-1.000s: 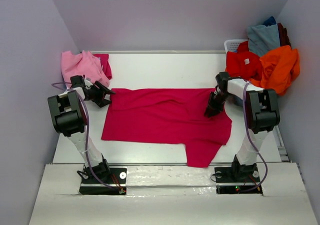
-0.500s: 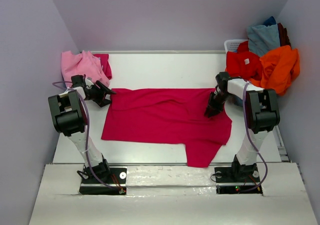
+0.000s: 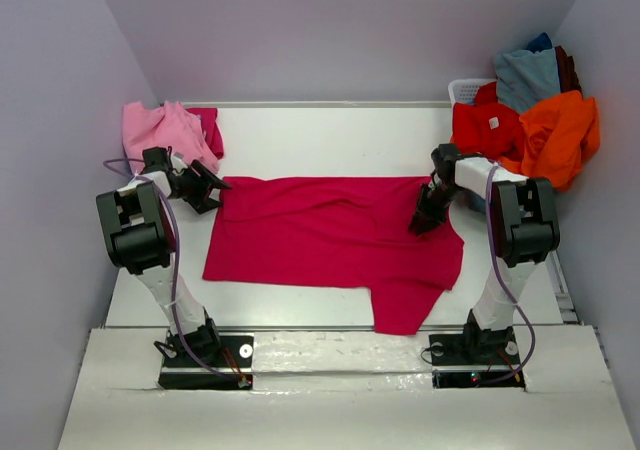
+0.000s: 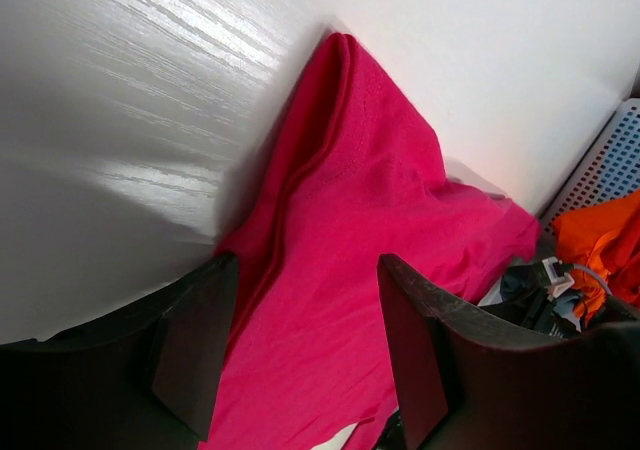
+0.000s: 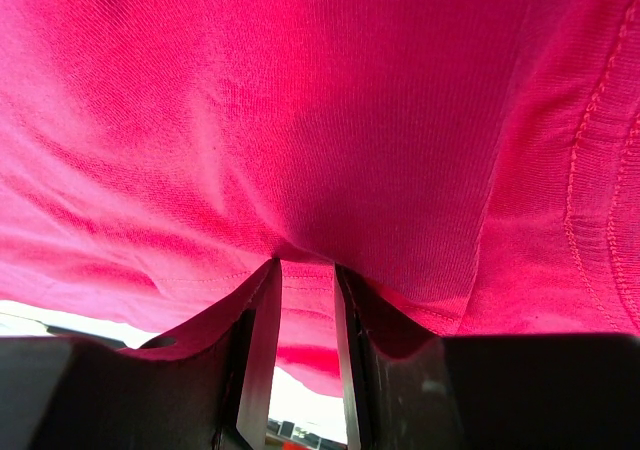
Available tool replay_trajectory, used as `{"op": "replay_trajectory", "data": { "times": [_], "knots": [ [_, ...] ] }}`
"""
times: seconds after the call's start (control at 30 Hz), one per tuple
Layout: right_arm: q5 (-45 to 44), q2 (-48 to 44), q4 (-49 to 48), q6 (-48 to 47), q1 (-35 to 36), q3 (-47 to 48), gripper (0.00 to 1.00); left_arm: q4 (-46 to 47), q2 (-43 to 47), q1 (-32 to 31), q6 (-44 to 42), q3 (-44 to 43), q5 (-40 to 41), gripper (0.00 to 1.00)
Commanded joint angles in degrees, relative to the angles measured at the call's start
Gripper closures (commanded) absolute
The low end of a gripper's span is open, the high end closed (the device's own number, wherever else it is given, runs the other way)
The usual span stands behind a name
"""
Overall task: Fold and stack the t-shirts
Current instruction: Fold the tshirt
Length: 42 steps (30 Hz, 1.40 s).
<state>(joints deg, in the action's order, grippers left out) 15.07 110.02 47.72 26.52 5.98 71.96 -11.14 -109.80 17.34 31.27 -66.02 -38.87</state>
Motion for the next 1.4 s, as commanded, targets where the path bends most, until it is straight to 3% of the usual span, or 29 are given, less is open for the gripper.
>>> {"op": "replay_trajectory", "data": {
  "times": [0.0, 1.37],
  "knots": [
    [-6.8, 4.2, 0.1, -2.3, 0.2, -1.8, 0.66, -2.0, 4.9, -0.1, -2.3, -0.8, 1.5, 0.32],
    [-6.5, 4.1, -0.1, -2.3, 0.2, -2.0, 0.66, -3.1, 1.3, -1.8, -4.9, -1.5, 4.2, 0.32]
  ]
}}
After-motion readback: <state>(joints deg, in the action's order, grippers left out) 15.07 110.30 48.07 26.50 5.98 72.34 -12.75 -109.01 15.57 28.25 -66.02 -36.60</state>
